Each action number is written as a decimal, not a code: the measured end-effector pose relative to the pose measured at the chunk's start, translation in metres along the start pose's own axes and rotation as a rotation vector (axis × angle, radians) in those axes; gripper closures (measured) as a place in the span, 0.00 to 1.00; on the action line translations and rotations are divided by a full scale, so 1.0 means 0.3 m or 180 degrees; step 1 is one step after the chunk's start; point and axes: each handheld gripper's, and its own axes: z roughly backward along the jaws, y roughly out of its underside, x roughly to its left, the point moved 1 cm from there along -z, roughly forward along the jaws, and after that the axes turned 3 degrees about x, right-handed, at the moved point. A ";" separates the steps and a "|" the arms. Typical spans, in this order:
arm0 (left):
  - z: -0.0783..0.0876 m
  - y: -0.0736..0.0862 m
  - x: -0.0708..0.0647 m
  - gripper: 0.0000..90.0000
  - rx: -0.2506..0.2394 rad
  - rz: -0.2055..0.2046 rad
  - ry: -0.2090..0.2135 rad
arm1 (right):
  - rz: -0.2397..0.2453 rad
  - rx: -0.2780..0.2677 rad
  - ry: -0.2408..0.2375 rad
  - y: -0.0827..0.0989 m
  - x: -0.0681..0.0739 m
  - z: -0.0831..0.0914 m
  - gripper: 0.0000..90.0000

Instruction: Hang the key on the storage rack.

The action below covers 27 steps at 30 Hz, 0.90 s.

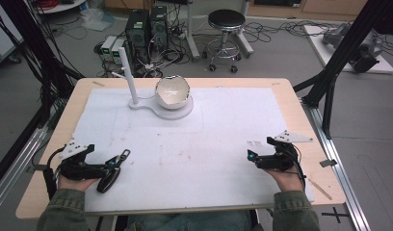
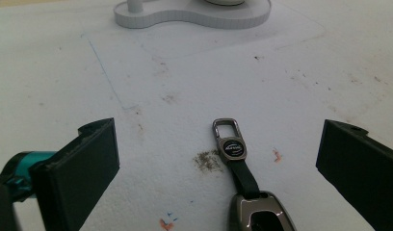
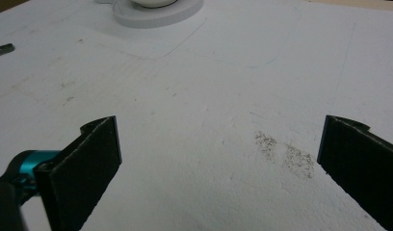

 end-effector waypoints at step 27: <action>-0.012 -0.010 -0.013 0.02 0.0065 -0.0044 0.0016 | -0.0016 0.0120 0.0018 0.006 -0.001 -0.019 0.01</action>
